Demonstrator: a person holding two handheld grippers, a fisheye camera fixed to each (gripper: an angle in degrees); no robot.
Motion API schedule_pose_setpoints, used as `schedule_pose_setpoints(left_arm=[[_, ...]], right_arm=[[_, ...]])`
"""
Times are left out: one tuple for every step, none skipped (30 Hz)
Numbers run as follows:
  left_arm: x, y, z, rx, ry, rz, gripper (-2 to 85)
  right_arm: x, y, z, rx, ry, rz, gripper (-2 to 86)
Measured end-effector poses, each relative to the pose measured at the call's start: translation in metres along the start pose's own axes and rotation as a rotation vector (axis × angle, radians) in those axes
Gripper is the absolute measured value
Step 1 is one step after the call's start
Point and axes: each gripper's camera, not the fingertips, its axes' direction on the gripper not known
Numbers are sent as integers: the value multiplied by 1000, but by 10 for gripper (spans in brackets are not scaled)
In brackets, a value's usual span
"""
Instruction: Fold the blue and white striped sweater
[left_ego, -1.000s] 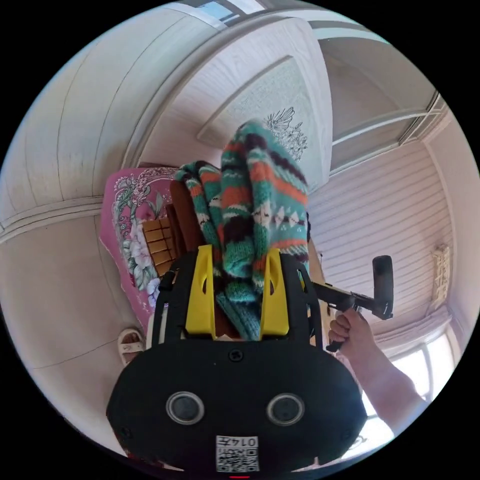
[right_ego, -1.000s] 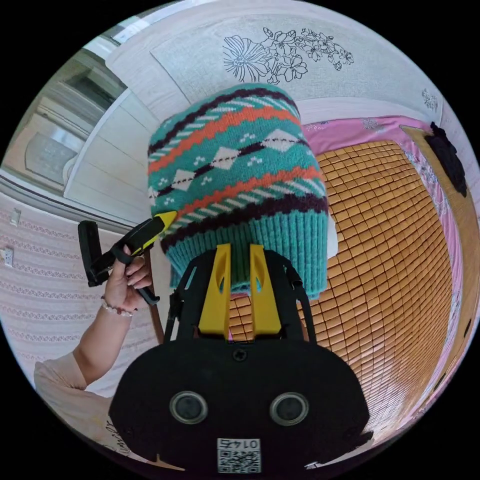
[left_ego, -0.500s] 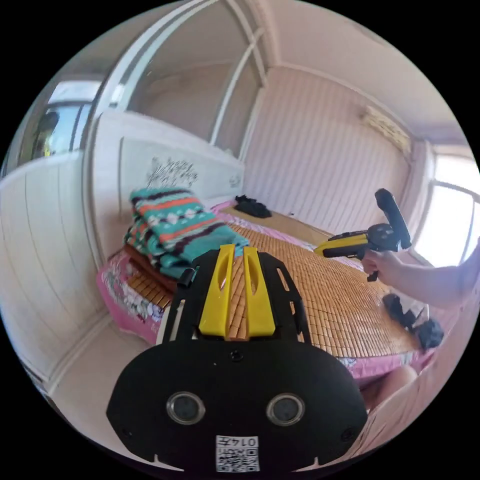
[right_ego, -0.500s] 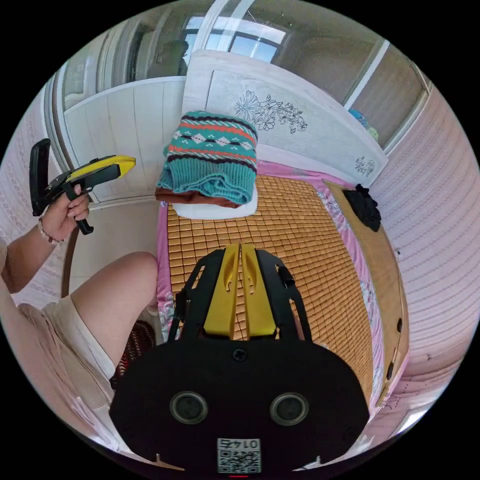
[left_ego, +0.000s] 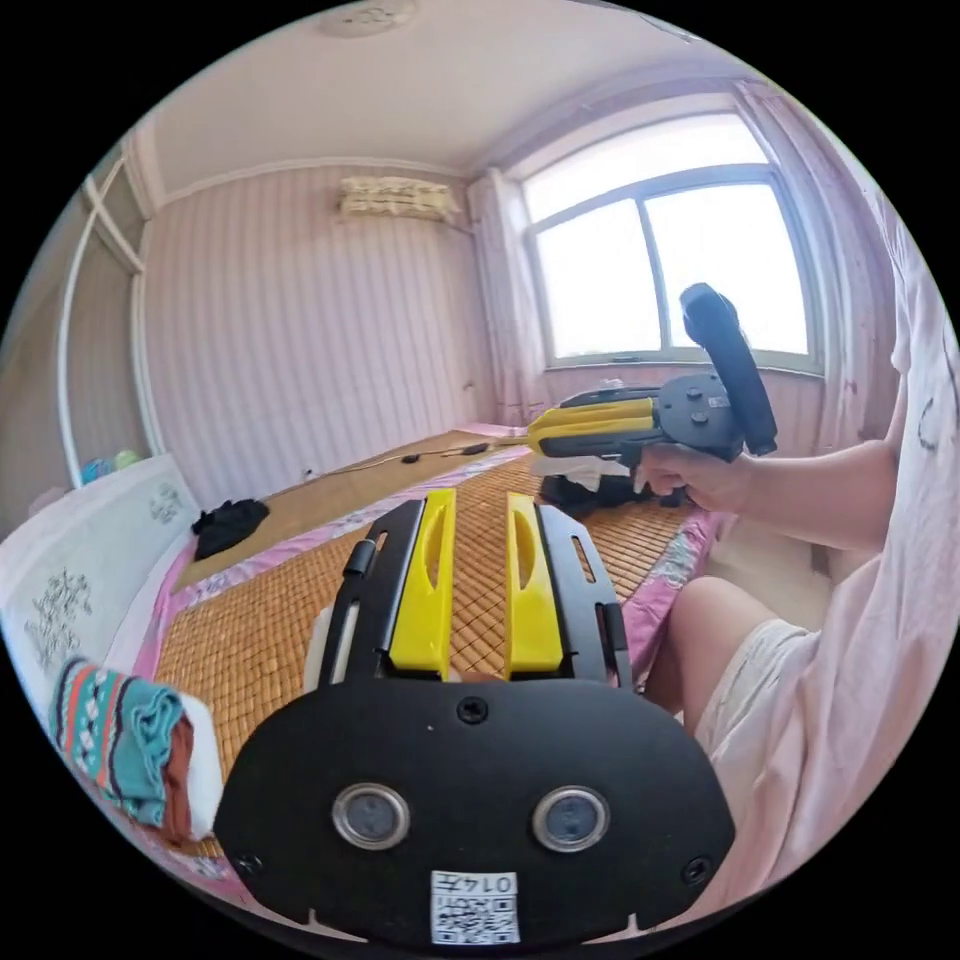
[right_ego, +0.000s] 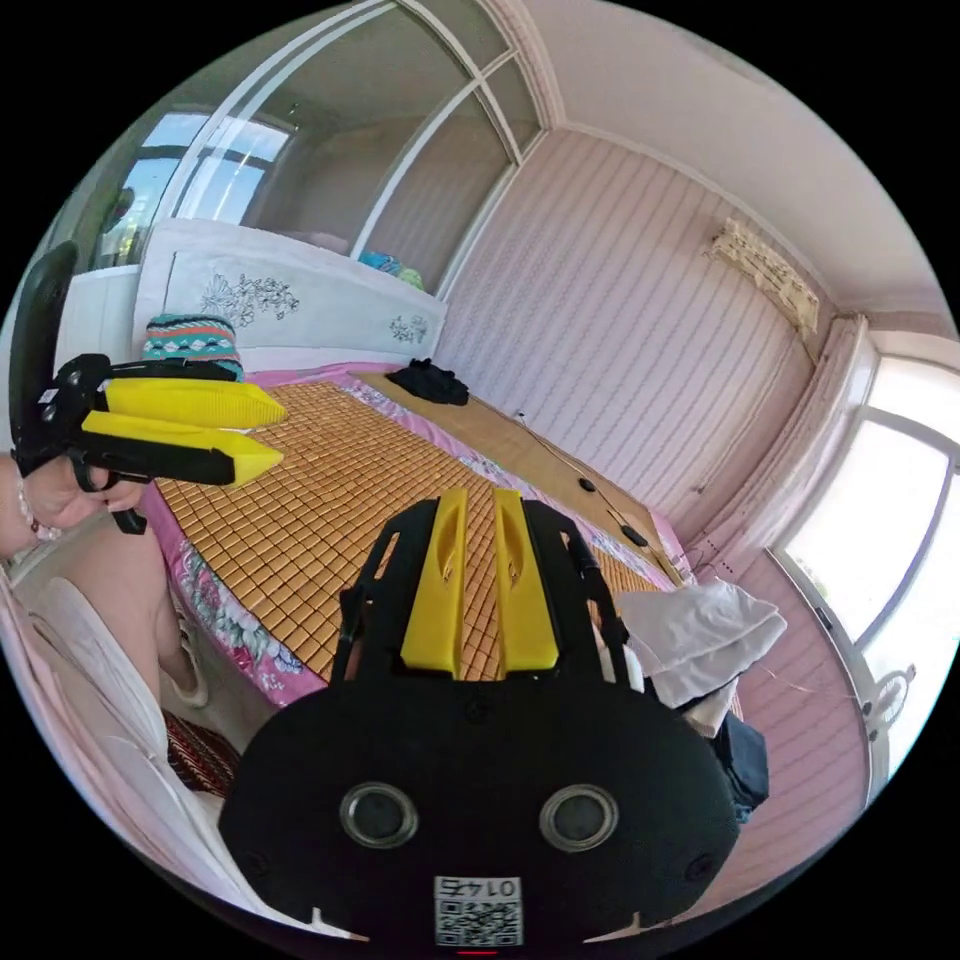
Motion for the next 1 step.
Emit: schedule_pose_setpoints(left_arm=[[17, -7, 20, 10, 35, 34, 87]], right_arm=[[22, 14, -8, -16, 28, 44, 55]])
